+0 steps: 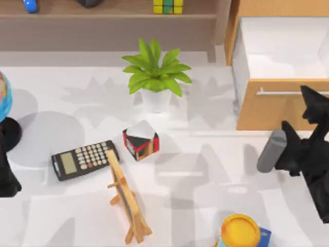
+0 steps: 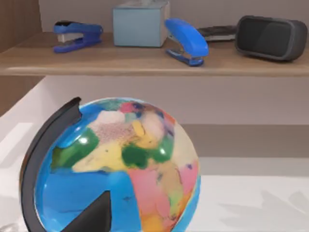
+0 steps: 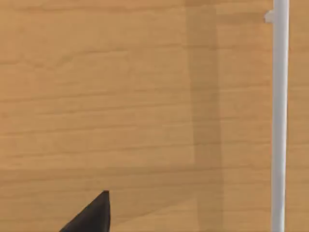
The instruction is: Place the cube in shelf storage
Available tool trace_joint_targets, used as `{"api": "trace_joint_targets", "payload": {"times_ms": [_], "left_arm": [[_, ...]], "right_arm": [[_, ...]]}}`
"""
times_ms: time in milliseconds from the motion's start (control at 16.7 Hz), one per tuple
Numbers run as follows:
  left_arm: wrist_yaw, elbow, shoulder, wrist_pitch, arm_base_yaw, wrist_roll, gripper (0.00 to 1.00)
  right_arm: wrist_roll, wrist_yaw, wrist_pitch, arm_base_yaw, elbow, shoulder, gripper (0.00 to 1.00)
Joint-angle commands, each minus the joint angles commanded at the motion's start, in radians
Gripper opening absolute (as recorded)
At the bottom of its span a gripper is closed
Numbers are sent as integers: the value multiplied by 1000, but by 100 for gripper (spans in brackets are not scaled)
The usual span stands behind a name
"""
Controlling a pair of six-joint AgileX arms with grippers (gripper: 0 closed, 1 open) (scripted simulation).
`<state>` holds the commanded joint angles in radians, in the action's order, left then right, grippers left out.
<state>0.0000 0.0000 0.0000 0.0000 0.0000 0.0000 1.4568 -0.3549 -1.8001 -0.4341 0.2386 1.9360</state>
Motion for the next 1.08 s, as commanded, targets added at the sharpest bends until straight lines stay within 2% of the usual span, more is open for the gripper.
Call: {"api": "trace_joint_targets", "payload": {"times_ms": [240, 1080], "left_arm": [[0, 0, 0, 0, 0, 0, 100], [0, 0, 0, 0, 0, 0, 100]], "right_arm": [[98, -24, 43, 88, -24, 42, 100], [99, 10, 113, 122, 63, 58, 100]]}}
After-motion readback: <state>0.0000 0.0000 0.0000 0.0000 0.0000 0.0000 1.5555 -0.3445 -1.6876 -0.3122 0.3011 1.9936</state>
